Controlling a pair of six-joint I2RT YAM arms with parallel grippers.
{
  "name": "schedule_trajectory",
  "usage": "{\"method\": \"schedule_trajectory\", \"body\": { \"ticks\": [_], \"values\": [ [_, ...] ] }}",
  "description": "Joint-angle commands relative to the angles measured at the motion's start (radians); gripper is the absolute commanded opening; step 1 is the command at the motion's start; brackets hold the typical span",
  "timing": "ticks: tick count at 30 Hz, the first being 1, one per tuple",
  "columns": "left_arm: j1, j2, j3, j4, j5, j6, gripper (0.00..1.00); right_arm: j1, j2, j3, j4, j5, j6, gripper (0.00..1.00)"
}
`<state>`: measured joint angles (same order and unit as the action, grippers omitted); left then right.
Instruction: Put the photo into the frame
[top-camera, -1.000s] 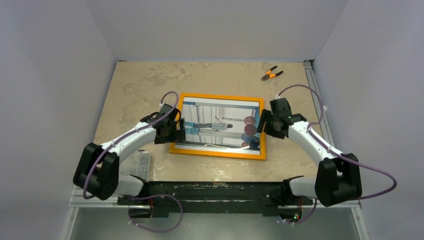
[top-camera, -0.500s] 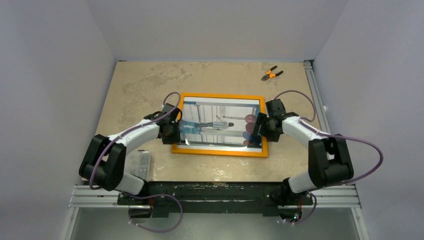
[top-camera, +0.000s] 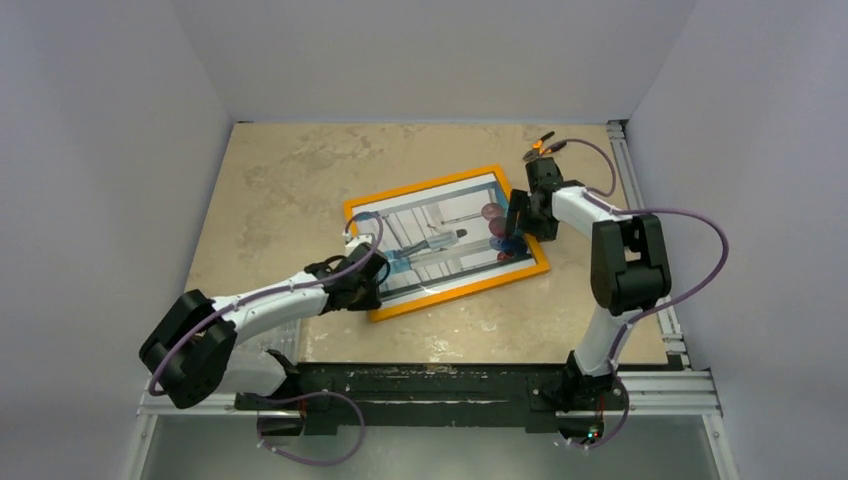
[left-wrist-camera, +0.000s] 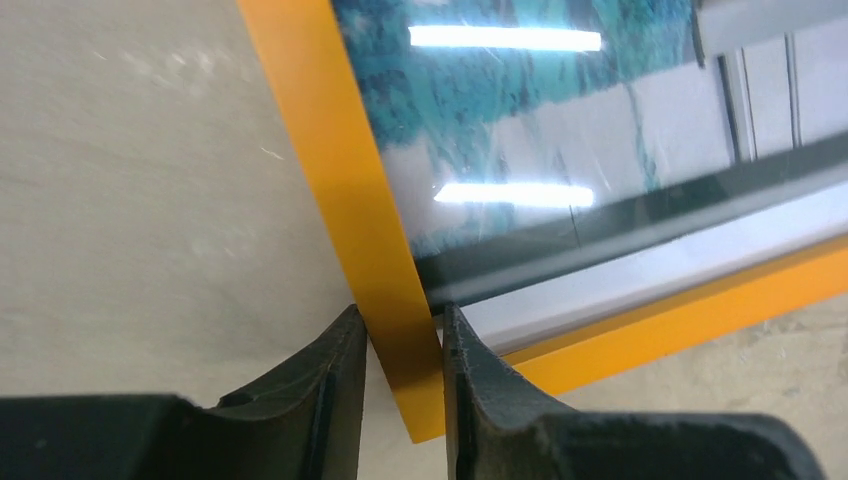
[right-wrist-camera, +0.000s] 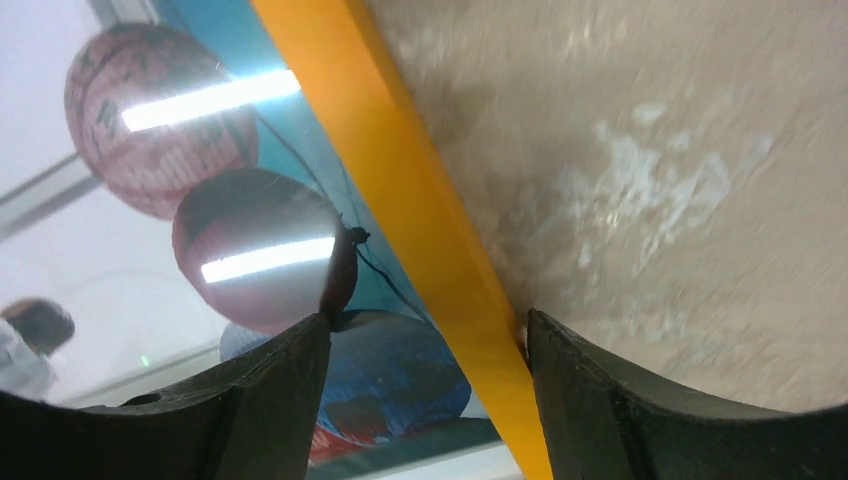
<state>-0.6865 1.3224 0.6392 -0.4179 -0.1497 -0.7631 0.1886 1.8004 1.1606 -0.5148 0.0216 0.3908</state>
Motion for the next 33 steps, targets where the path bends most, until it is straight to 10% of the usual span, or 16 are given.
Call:
{"method": "schedule_trajectory", "body": {
  "ticks": [1,15,25,33],
  "values": [
    [-0.238,0.022,-0.004,0.100,0.179,-0.203,0.26,0.049,0.069,0.129,0.013,-0.155,0.019,0.68],
    [-0.489,0.052,0.115,0.053,0.123,-0.280,0.87,0.047,-0.149,0.174,-0.143,0.136,0.040,0.73],
    [-0.488,-0.123,0.183,-0.173,-0.017,-0.247,0.93,0.049,-0.505,-0.257,-0.162,0.028,0.170,0.71],
    [-0.487,-0.122,0.356,-0.374,-0.184,-0.183,0.93,0.125,-0.451,-0.445,0.009,-0.039,0.269,0.67]
  ]
}}
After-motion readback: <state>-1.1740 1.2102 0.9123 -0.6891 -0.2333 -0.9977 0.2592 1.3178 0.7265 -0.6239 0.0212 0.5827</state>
